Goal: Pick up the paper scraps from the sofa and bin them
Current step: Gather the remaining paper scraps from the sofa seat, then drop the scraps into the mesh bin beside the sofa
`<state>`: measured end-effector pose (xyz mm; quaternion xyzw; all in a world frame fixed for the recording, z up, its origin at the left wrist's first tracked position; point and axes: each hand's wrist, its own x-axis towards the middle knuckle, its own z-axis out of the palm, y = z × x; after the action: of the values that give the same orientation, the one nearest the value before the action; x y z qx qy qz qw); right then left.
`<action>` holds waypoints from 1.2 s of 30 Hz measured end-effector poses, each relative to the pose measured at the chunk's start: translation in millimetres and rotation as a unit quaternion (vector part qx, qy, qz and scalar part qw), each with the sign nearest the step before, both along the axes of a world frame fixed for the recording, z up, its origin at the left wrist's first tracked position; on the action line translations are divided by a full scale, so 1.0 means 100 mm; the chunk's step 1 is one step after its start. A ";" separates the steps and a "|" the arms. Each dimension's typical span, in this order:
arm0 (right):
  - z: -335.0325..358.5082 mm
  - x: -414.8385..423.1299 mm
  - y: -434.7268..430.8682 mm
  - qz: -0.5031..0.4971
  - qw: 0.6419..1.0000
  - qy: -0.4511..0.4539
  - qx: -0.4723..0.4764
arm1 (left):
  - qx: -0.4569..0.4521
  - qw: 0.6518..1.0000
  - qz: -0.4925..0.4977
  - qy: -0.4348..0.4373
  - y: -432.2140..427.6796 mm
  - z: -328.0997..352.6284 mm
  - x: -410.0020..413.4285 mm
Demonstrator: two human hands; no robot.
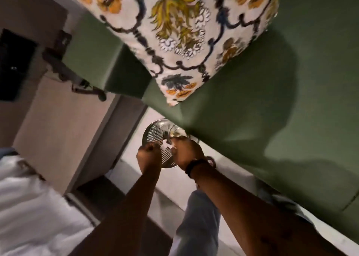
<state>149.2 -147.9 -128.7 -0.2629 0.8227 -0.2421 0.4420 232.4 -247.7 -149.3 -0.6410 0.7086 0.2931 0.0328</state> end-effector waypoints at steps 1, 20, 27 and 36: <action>-0.04 0.03 -0.06 0.012 1.000 -0.008 0.026 | 0.017 1.000 -0.006 -0.010 -0.04 -0.03 0.02; 1.31 -3.44 0.38 -0.437 0.797 -0.200 -0.366 | 0.051 0.827 0.104 0.550 0.15 1.67 -2.55; 1.59 -2.87 1.54 -0.501 0.749 -0.035 -0.432 | 0.153 0.791 -0.040 0.591 0.30 1.74 -2.93; 1.30 -3.20 2.47 -0.620 0.679 0.072 -0.387 | 0.251 0.816 -0.284 0.436 1.18 1.80 -4.25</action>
<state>-171.0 99.4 1.5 0.1429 0.6600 -0.7375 -0.0104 -192.2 -130.2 30.7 -0.1863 0.7009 0.6875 -0.0382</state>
